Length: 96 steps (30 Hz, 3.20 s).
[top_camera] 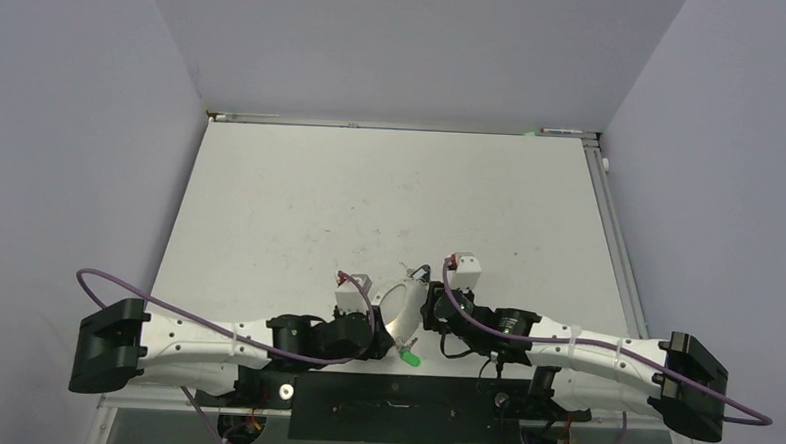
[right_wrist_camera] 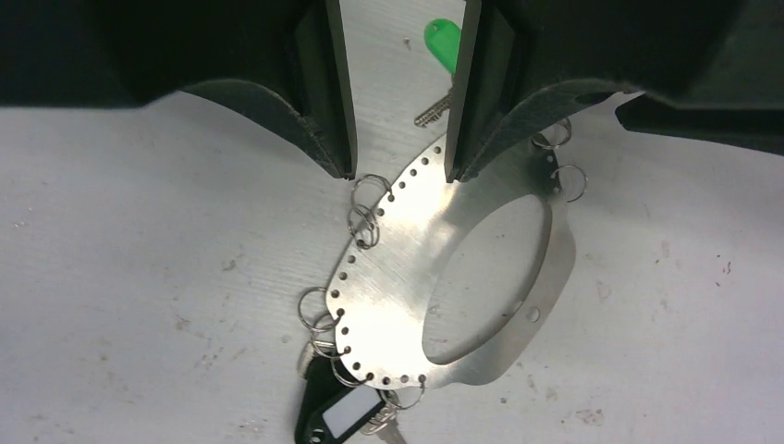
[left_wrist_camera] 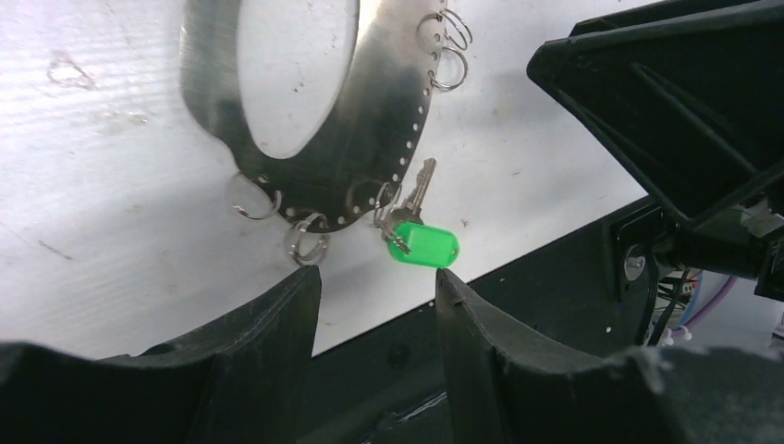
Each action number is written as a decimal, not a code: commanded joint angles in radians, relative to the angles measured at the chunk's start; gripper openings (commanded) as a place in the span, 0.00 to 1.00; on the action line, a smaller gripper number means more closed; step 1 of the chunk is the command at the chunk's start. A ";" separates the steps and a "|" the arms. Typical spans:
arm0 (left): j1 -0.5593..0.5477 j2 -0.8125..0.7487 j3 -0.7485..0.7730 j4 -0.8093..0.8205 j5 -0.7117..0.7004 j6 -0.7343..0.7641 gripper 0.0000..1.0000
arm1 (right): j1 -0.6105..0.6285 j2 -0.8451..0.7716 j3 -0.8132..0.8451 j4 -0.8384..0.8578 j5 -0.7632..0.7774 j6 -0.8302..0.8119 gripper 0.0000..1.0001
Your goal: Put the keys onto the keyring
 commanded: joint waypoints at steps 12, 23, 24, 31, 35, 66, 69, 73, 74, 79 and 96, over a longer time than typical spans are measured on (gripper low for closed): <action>-0.074 0.413 0.331 -0.240 -0.081 -0.271 0.44 | 0.003 -0.240 -0.065 -0.150 0.141 0.073 0.41; -0.080 0.477 0.398 -0.303 -0.117 -0.307 0.43 | 0.003 -0.288 -0.087 -0.164 0.138 0.075 0.40; -0.080 0.486 0.408 -0.315 -0.123 -0.308 0.42 | 0.004 -0.289 -0.089 -0.163 0.136 0.075 0.40; -0.080 0.547 0.458 -0.365 -0.136 -0.318 0.37 | 0.004 -0.308 -0.097 -0.166 0.124 0.069 0.39; -0.073 0.565 0.466 -0.371 -0.127 -0.313 0.29 | 0.003 -0.320 -0.101 -0.168 0.120 0.069 0.39; -0.014 0.466 0.293 -0.263 -0.033 -0.269 0.00 | 0.009 -0.214 -0.170 0.125 -0.151 -0.020 0.34; -0.004 0.452 0.265 -0.230 -0.019 -0.259 0.00 | 0.016 -0.169 -0.168 0.175 -0.191 -0.032 0.34; 0.007 0.434 0.228 -0.178 0.000 -0.237 0.00 | 0.035 -0.099 -0.157 0.227 -0.222 -0.038 0.34; 0.010 0.429 0.220 -0.166 0.005 -0.234 0.00 | 0.040 -0.080 -0.154 0.239 -0.226 -0.038 0.34; 0.023 0.408 0.176 -0.114 0.019 -0.221 0.00 | 0.076 0.014 -0.138 0.314 -0.233 -0.026 0.34; 0.049 0.361 0.060 0.012 0.057 -0.194 0.00 | 0.112 0.275 -0.009 0.314 -0.115 0.024 0.32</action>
